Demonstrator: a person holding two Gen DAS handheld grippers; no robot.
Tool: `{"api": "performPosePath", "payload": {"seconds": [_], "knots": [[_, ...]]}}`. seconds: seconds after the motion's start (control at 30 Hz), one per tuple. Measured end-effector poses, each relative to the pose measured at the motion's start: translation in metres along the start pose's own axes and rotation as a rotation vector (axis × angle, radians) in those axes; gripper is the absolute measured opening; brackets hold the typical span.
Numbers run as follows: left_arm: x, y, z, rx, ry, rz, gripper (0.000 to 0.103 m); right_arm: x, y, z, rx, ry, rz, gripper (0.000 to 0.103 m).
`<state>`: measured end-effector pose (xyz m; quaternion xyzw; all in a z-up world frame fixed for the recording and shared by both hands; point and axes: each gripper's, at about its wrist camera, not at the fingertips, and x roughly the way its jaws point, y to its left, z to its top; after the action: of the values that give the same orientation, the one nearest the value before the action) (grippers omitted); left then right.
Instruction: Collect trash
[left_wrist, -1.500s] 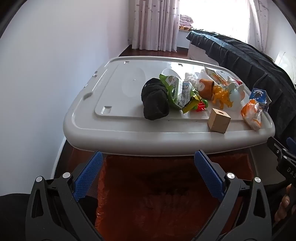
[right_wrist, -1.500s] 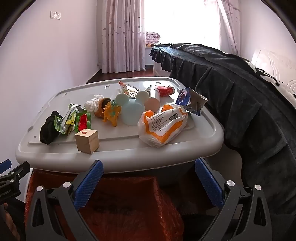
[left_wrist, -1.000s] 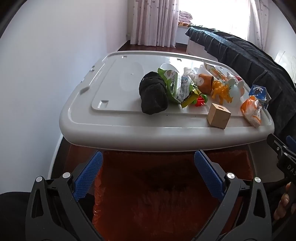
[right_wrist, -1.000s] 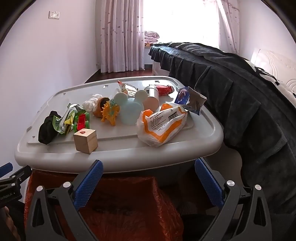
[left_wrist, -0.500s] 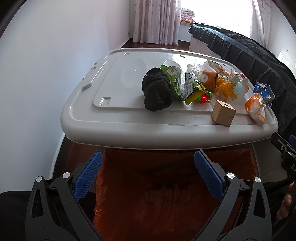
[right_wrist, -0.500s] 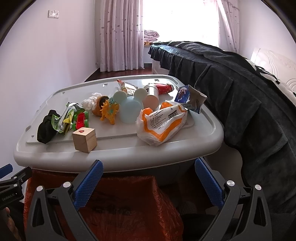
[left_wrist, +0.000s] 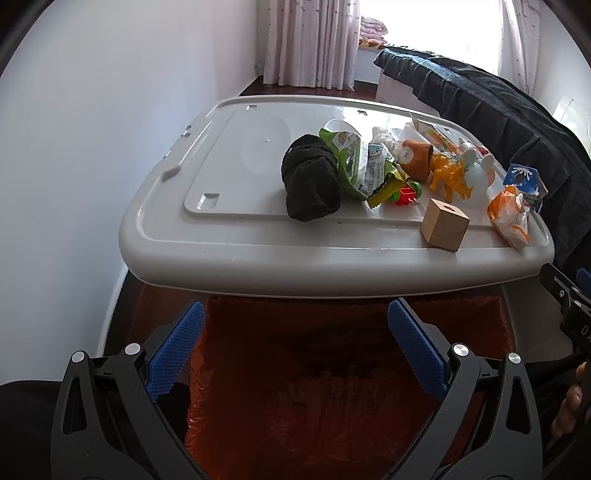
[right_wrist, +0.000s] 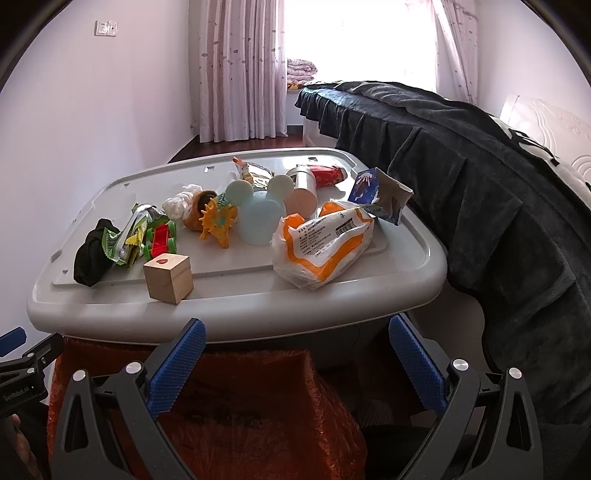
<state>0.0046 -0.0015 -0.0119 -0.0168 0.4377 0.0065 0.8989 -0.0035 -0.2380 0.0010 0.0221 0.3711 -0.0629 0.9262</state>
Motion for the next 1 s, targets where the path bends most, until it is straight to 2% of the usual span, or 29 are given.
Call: {"api": "performPosePath", "payload": {"seconds": [1.0], "knots": [[0.0011, 0.0043, -0.0006, -0.009, -0.001, -0.002, 0.097, 0.0005, -0.0020, 0.0009, 0.014, 0.002, -0.004, 0.098]]}}
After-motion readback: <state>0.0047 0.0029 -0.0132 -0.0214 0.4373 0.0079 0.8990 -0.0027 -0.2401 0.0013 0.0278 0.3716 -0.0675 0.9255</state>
